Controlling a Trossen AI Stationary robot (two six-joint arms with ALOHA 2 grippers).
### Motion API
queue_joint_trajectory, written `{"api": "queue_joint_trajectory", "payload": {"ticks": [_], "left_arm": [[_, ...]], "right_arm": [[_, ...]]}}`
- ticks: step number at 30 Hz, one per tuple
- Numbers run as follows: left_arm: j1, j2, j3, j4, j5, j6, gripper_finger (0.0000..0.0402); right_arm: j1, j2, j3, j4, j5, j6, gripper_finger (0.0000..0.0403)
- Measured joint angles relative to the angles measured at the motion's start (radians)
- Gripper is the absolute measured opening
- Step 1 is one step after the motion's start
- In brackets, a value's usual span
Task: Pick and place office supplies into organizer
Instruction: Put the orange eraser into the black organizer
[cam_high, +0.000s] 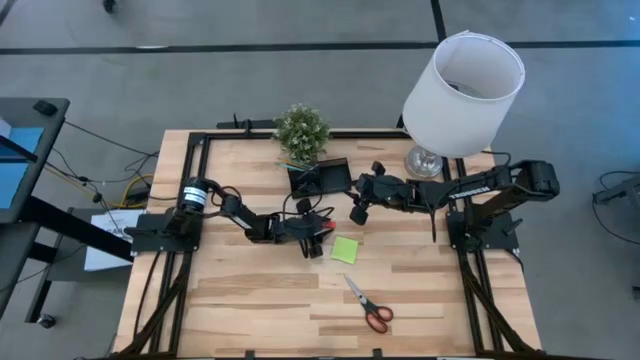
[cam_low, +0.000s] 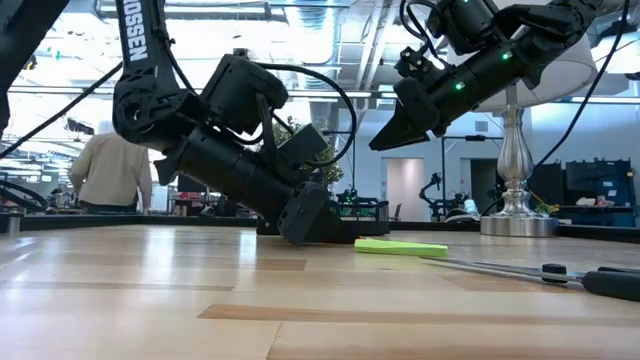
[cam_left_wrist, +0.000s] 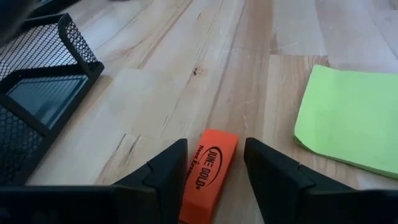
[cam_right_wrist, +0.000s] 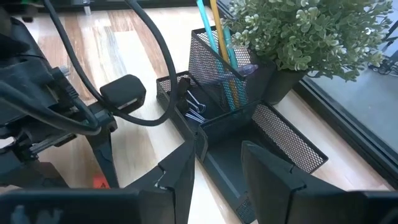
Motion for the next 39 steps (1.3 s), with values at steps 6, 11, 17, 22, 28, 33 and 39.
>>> {"api": "queue_joint_trajectory", "payload": {"ticks": [6,11,17,22,28,33,39], "left_arm": [[0.017,0.012,-0.019,0.091,0.087,0.058,0.0157],[0.035,0.014,-0.019,0.116,0.160,0.033,0.0158],[0.035,0.014,-0.018,0.115,0.180,-0.009,0.0158],[0.035,0.014,-0.018,0.105,0.186,-0.017,0.0158],[0.035,0.013,-0.015,0.082,0.186,-0.053,0.0158],[0.026,0.013,-0.017,0.101,0.189,-0.068,0.0158],[0.025,0.015,-0.014,0.078,0.143,0.005,0.0157]], "right_arm": [[0.000,0.000,0.000,0.000,0.000,0.000,0.0127],[0.000,0.000,0.000,0.000,0.000,0.000,0.0127],[0.000,0.000,0.000,-0.001,0.000,0.000,0.0127],[0.000,0.000,0.000,-0.001,0.000,0.000,0.0127],[0.000,0.000,0.000,-0.001,0.000,0.000,0.0127],[0.000,0.000,0.000,-0.001,0.000,0.000,0.0127],[0.000,0.000,0.000,-0.001,0.000,0.000,0.0127]]}}
